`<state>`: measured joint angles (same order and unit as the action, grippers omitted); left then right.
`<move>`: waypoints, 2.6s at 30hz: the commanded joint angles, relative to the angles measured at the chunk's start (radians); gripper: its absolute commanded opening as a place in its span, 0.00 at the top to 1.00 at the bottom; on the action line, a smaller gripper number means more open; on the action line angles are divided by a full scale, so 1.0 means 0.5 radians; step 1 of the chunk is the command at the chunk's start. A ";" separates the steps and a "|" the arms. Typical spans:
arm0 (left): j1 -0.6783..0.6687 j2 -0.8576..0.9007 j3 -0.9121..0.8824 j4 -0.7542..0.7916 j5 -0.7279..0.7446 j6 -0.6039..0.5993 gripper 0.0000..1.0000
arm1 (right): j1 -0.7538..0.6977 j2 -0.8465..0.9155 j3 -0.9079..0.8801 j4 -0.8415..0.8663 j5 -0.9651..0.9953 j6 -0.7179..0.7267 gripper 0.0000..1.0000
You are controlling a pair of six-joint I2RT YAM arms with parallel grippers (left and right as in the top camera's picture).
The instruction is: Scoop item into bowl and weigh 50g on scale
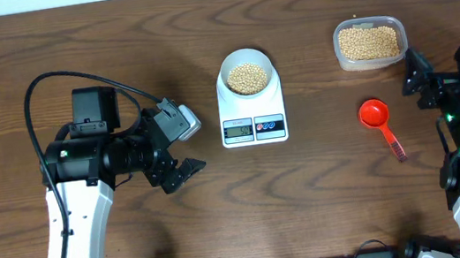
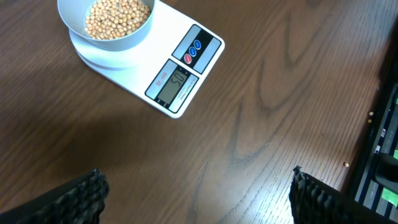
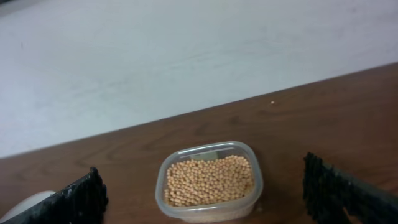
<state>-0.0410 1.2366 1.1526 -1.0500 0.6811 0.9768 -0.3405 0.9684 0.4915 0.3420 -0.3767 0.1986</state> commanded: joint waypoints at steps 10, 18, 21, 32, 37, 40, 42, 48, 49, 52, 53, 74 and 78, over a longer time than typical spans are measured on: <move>0.007 0.007 0.031 -0.006 0.005 0.027 0.05 | 0.014 -0.304 0.025 -0.252 -0.159 -0.168 0.01; 0.007 0.007 0.031 -0.006 0.006 0.027 0.05 | 0.015 -0.552 0.025 -0.552 -0.224 -0.161 0.01; 0.007 0.007 0.031 -0.006 0.005 0.027 0.05 | 0.015 -0.552 0.024 -0.845 -0.179 -0.163 0.01; 0.007 0.007 0.031 -0.006 0.006 0.027 0.05 | 0.015 -0.549 0.024 -0.974 -0.333 -0.162 0.01; 0.007 0.007 0.031 -0.006 0.005 0.027 0.05 | 0.017 -0.536 0.024 -0.923 -0.430 -0.196 0.01; 0.007 0.007 0.031 -0.006 0.005 0.027 0.05 | 0.017 -0.531 0.024 -0.900 -0.513 -0.266 0.01; 0.007 0.007 0.031 -0.006 0.005 0.027 0.04 | 0.017 -0.530 0.024 -0.900 -0.552 -0.313 0.01; 0.007 0.007 0.031 -0.006 0.006 0.027 0.05 | 0.033 -0.532 0.023 -0.902 -0.584 -0.311 0.01; 0.007 0.007 0.031 -0.006 0.005 0.027 0.05 | 0.058 -0.546 0.023 -0.903 -0.574 -0.313 0.01; 0.007 0.007 0.031 -0.006 0.006 0.027 0.05 | 0.128 -0.610 0.023 -0.951 -0.556 -0.408 0.01; 0.007 0.007 0.031 -0.006 0.005 0.027 0.05 | 0.152 -0.637 0.023 -0.981 -0.541 -0.429 0.01; 0.007 0.007 0.031 -0.006 0.006 0.027 0.05 | 0.449 -1.341 -0.031 -1.598 -0.114 -0.430 0.01; 0.007 0.007 0.031 -0.006 0.006 0.027 0.05 | 0.449 -1.482 -0.121 -1.598 -0.110 -0.430 0.01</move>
<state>-0.0410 1.2366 1.1526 -1.0500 0.6811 0.9768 -0.1219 0.2790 0.4717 -0.4526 -0.4465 -0.0055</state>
